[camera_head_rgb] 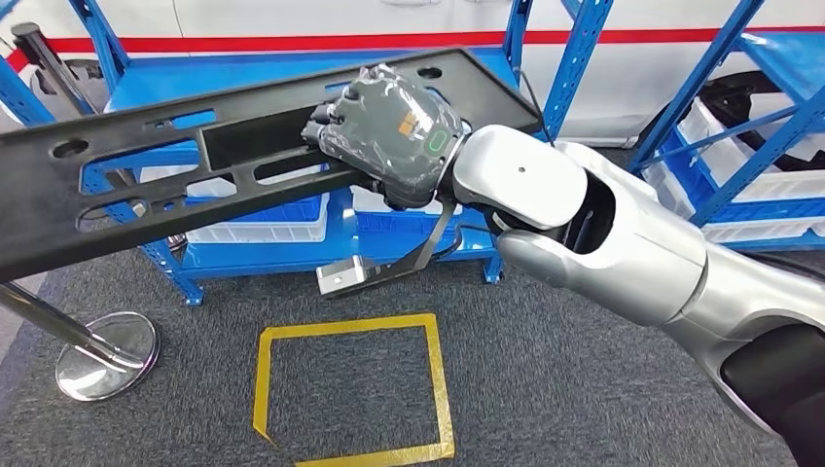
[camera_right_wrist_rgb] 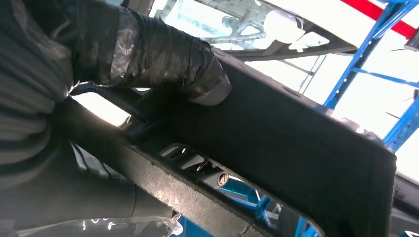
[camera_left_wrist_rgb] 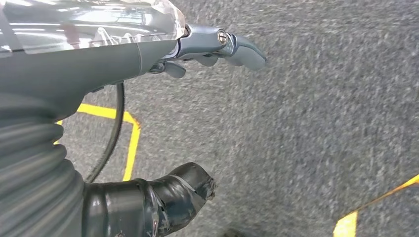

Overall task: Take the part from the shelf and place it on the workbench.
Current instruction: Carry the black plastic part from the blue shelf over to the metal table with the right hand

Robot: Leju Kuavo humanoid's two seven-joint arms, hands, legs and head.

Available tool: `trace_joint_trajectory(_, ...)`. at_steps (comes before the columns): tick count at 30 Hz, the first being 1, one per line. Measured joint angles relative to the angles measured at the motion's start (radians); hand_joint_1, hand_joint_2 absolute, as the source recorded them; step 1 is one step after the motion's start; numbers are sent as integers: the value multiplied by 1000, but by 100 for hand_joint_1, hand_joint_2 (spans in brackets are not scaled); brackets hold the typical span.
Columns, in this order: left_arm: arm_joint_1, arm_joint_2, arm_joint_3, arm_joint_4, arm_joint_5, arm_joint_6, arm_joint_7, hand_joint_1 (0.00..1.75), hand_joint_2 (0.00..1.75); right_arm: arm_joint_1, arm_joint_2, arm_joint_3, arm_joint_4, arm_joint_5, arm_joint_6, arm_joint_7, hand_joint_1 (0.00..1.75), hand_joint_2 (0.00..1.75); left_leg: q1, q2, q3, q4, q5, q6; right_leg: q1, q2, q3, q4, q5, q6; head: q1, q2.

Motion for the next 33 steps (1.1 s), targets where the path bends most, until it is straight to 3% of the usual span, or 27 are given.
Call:
trace_joint_trajectory(2, 2, 1, 0, 0, 0, 0, 5, 0, 175, 1, 1, 1, 2, -1, -1, -1, 175, 175, -4, -4, -17, 54, -66, -2, -5, -4, -8, -22, 33, -8, 0, 0)
trace_joint_trajectory(4, 4, 4, 0, 0, -1, 1, 7, 0, 175, 4, 2, 2, 7, -1, -1, -2, 175, 175, -7, -6, -48, 179, -154, -5, -2, -5, -30, -21, 52, -11, -1, 0)
trace_joint_trajectory(5, 5, 6, 0, 0, -2, 1, 8, 0, 175, 7, 2, 3, 10, -1, -1, -2, 175, 175, -7, -7, -59, 235, -173, -8, -1, -5, -41, -17, 60, -10, -1, 0)
trace_joint_trajectory(6, 5, 8, 0, 0, -3, 2, 8, 0, 175, 11, 2, 4, 12, -1, -1, -2, 175, 175, -7, -7, -56, 264, -172, -10, 0, -5, -54, -11, 67, -8, -1, 0)
trace_joint_trajectory(7, 5, 10, 0, 0, -4, 2, 8, 0, 175, 13, 1, 5, 14, -1, -1, -2, 175, 175, -7, -7, -33, 253, -155, -11, -1, -4, -67, -3, 72, -5, -1, 0)
trace_joint_trajectory(8, 5, 12, 0, 0, -4, 2, 8, 0, 175, 15, 1, 5, 16, -1, -1, -2, 175, 175, -7, -6, 11, 203, -135, -12, -2, -3, -79, 7, 76, -3, -1, 0)
trace_joint_trajectory(10, 4, 15, 0, -1, -5, 2, 8, 0, 175, 16, 1, 5, 19, -1, -1, -2, 175, 175, -10, -8, 101, 79, -128, -7, -2, -2, -104, 30, 78, 3, -1, 0)
trace_joint_trajectory(11, 4, 15, 0, -1, -5, 2, 8, 0, 175, 17, 1, 5, 20, -1, -1, -2, 175, 175, -12, -9, 125, 41, -133, -2, -1, -2, -111, 40, 78, 6, -1, 0)
trace_joint_trajectory(15, 4, 15, 0, 0, -5, 2, 8, 0, 175, 17, 0, 5, 24, -2, -2, -2, 175, 175, -12, -7, 125, 21, -131, 26, -1, 1, -128, 63, 75, 25, 0, 0)
trace_joint_trajectory(16, 4, 15, 0, 0, -5, 2, 8, 0, 175, 17, -1, 5, 25, -2, -2, -2, 175, 175, -10, -5, 124, 18, -126, 33, -4, 4, -138, 86, 57, 32, 0, 0)
trace_joint_trajectory(18, 4, 15, 0, -1, -5, 2, 8, 0, 175, 16, -4, 5, 27, -2, -2, -2, 175, 175, -8, 0, 116, 15, -116, 42, -15, 10, -181, 190, -11, 49, 0, 0)
trace_joint_trajectory(20, 4, 16, 0, -1, -5, 2, 8, 0, 175, 20, -5, 5, 29, -2, -2, -2, 175, 175, -8, 2, 105, 15, -108, 42, -32, 10, -230, 313, -70, 63, 0, 0)
trace_joint_trajectory(21, 4, 16, 0, -1, -5, 2, 8, 0, 175, 21, -6, 5, 31, -2, -2, -2, 175, 175, -7, 2, 100, 15, -105, 39, -40, 10, -236, 338, -75, 69, 0, 0)
trace_joint_trajectory(22, 4, 16, 0, -1, -5, 2, 8, 0, 175, 22, -6, 5, 32, -2, -2, -2, 175, 175, -6, 2, 98, 16, -102, 36, -48, 9, -221, 324, -62, 74, 0, 0)
trace_joint_trajectory(24, 4, 16, 0, -1, -5, 2, 8, 0, 175, 21, -6, 5, 33, -2, -2, -2, 175, 175, -2, 1, 96, 15, -96, 27, -61, 9, -143, 198, -7, 81, 0, 0)
trace_joint_trajectory(26, 4, 17, 0, -1, -5, 2, 8, 0, 175, 19, -6, 5, 34, -2, -2, -2, 175, 175, 0, 0, 92, 14, -89, 13, -57, 10, -82, 84, 25, 83, 0, 0)
trace_joint_trajectory(27, 3, 17, 0, -1, -5, 2, 8, 0, 175, 19, -6, 5, 34, -2, -2, -2, 175, 175, 1, 0, 90, 12, -85, 5, -51, 11, -74, 61, 27, 80, -1, 0)
trace_joint_trajectory(30, 4, 14, 0, -1, -5, 2, 8, 0, 175, 18, -8, 5, 36, -3, -2, -2, 175, 175, 10, -1, 86, 4, -78, -18, -40, 13, -79, 47, 42, 55, -1, 0)
trace_joint_trajectory(31, 4, 13, 0, -1, -5, 2, 8, 0, 175, 18, -8, 5, 36, -3, -2, -2, 175, 175, 11, -1, 78, 18, -91, -20, -39, 12, -79, 41, 48, 44, -1, 0)
trace_joint_trajectory(33, 4, 13, 0, -1, -5, 2, 8, 0, 175, 17, -7, 5, 36, -3, -2, -2, 175, 175, 9, -2, 37, 111, -151, -15, -37, 10, -80, 32, 58, 27, -2, 0)
